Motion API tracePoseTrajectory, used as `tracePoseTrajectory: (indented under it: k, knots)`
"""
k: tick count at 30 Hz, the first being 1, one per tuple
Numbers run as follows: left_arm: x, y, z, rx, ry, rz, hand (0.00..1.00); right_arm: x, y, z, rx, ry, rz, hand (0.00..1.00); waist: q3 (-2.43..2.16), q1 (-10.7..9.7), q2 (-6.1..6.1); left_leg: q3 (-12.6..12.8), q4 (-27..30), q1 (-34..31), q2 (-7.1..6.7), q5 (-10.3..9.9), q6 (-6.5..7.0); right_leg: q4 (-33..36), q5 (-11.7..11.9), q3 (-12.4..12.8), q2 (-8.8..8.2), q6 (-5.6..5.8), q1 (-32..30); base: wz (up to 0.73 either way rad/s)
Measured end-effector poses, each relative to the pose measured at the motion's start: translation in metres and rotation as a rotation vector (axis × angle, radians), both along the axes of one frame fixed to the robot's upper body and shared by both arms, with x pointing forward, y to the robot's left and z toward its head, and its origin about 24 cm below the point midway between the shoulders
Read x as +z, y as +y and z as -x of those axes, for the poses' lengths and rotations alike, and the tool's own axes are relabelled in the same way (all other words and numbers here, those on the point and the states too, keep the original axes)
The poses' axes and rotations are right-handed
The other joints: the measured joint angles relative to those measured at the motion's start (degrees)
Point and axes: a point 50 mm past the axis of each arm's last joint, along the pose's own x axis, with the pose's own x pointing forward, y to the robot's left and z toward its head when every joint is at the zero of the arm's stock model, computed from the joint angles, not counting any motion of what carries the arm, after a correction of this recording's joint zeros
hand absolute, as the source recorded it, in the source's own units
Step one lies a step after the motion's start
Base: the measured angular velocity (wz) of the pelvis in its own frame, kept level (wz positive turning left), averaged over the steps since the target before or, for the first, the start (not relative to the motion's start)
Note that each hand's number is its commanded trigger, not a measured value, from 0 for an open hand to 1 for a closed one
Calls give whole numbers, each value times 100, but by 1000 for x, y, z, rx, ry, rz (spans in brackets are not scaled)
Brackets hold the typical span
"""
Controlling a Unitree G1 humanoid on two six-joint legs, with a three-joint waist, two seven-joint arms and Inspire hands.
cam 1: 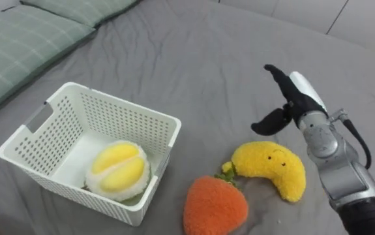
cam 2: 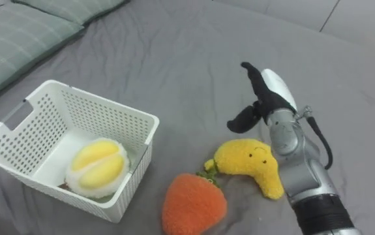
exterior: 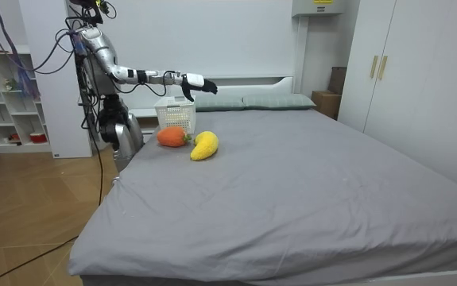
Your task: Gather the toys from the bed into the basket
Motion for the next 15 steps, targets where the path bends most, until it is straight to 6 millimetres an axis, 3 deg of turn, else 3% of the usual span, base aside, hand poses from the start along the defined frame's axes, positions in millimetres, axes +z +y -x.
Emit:
tracePoseTrajectory:
  k: [4,9,12,15]
  knots:
    - [-1,-1,4,-7,8,3,0,-9,-7,3,-31,34,-4,0,3,3,1,69,-5,46,14,-3,3,35,0,20,0,0,4,-9]
    - [0,1,-2,-4,-8,7,0,-22,-15,7,-89,51,-13,0,-15,7,-45,-22,162,-317,7,-32,4,113,7,-48,-1,-6,-261,10]
    - [2,2,-20,-14,-57,32,0,-36,-20,5,-133,81,-24,0,11,143,-109,-18,289,-754,37,4,-17,174,60,-40,22,-58,-694,-1]
    - [5,1,-44,-46,-118,26,0,-35,-28,-5,-195,89,-22,0,109,214,-135,-29,431,-1346,75,102,-39,172,193,-84,58,-116,-1230,1]
